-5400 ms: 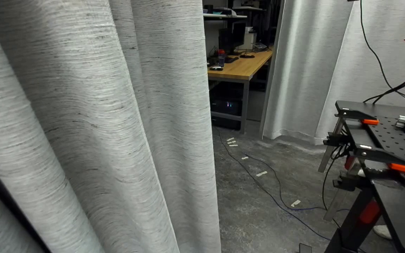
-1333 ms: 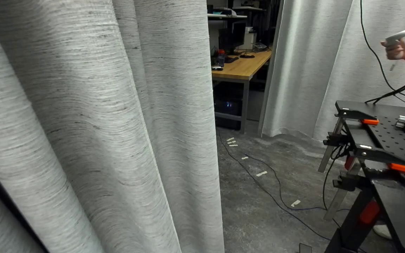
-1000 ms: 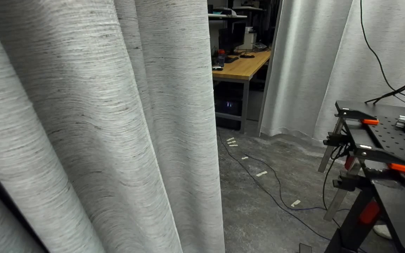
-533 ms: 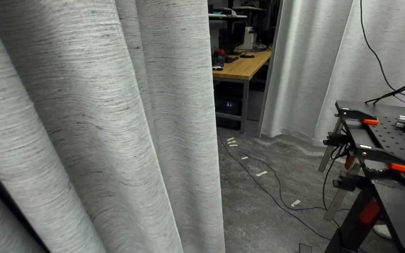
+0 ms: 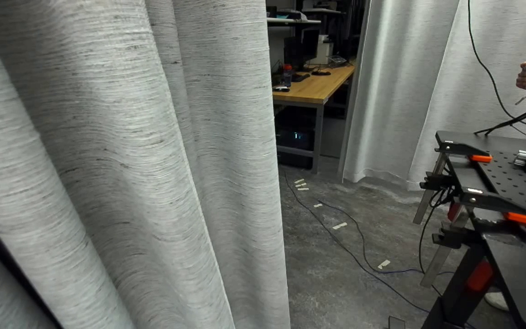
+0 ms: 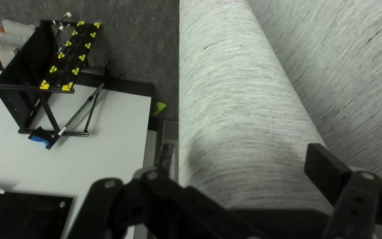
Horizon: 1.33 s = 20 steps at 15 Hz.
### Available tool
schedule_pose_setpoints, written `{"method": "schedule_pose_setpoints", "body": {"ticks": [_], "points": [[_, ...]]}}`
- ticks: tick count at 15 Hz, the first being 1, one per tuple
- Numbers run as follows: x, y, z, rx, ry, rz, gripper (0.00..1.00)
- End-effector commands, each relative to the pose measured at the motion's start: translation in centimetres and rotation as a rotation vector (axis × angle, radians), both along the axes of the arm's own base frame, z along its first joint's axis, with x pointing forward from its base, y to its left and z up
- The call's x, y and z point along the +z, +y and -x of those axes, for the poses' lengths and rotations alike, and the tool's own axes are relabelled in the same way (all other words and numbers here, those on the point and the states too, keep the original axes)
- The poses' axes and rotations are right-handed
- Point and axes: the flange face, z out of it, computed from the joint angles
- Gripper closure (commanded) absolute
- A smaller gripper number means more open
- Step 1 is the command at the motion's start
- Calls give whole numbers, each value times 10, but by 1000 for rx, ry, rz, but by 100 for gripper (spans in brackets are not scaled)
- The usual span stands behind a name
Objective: Close the curtain
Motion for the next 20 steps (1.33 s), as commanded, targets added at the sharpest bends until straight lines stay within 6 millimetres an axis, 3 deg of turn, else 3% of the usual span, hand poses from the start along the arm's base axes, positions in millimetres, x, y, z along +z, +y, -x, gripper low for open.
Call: {"method": "schedule_pose_setpoints", "body": {"ticks": [1, 7, 14, 15, 16, 20], "points": [[2, 17, -16, 91, -72, 9, 0], [4, 46, -21, 248, -139, -6, 0], [7, 47, -21, 287, -167, -47, 0], [7, 47, -20, 291, -172, -52, 24], [7, 47, -20, 295, -174, -55, 26], [6, 47, -18, 311, -187, -60, 58]]}}
